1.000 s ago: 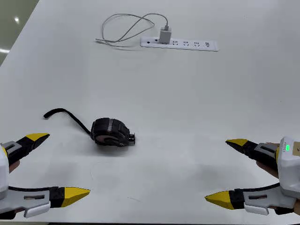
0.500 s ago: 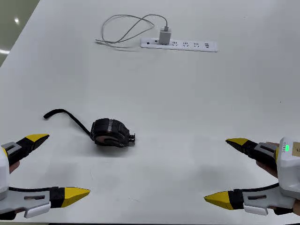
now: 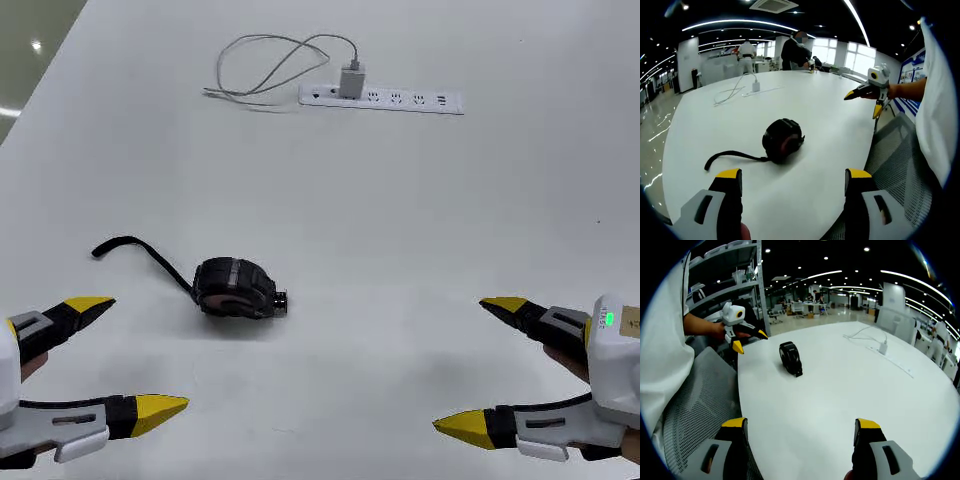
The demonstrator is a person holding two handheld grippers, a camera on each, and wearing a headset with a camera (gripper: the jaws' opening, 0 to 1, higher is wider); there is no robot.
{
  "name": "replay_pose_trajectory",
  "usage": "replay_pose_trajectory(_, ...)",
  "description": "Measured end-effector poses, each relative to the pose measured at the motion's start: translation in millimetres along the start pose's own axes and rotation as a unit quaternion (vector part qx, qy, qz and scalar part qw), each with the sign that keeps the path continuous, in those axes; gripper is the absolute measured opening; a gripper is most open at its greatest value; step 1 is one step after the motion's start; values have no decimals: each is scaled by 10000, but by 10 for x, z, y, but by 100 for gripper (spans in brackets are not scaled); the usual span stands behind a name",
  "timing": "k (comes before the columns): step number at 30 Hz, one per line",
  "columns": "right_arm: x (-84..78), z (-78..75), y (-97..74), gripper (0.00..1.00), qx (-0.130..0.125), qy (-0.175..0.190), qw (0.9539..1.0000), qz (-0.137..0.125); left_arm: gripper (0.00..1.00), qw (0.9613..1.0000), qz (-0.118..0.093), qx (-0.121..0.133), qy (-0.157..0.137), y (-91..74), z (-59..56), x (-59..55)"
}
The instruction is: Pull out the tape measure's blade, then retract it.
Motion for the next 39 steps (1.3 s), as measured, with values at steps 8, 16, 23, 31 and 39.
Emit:
replay_pose_trajectory(8,24,-36,104,86,114,-47,9999,17,81,9999,14,-127,3,88,37,37)
replay_pose_trajectory(16,41,-96,229,86,189,-44,9998,-8,82,9990,85,-428,36,233,22,36)
replay_pose_trajectory(23,99,-94,376,86,372,-190,9991,35,82,9975,181,-644,210,370,37,72)
replay_pose_trajectory(31,140,-120,534,86,573,-363,9976,110,82,9950,331,-829,456,489,107,103)
replay_pose_trajectory(39,155,-136,653,85,753,-624,9949,260,81,9899,547,-921,929,591,177,114)
Point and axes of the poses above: the centre of the closed fingertips' face, and the gripper's own axes: y roughly forward along the fingers, z roughly to its left, x roughly out of its top, the point moved 2 cm from there along -y, roughly backward along the fingers, and after that the axes turned 7 degrees about -z, right-handed, at the moved point
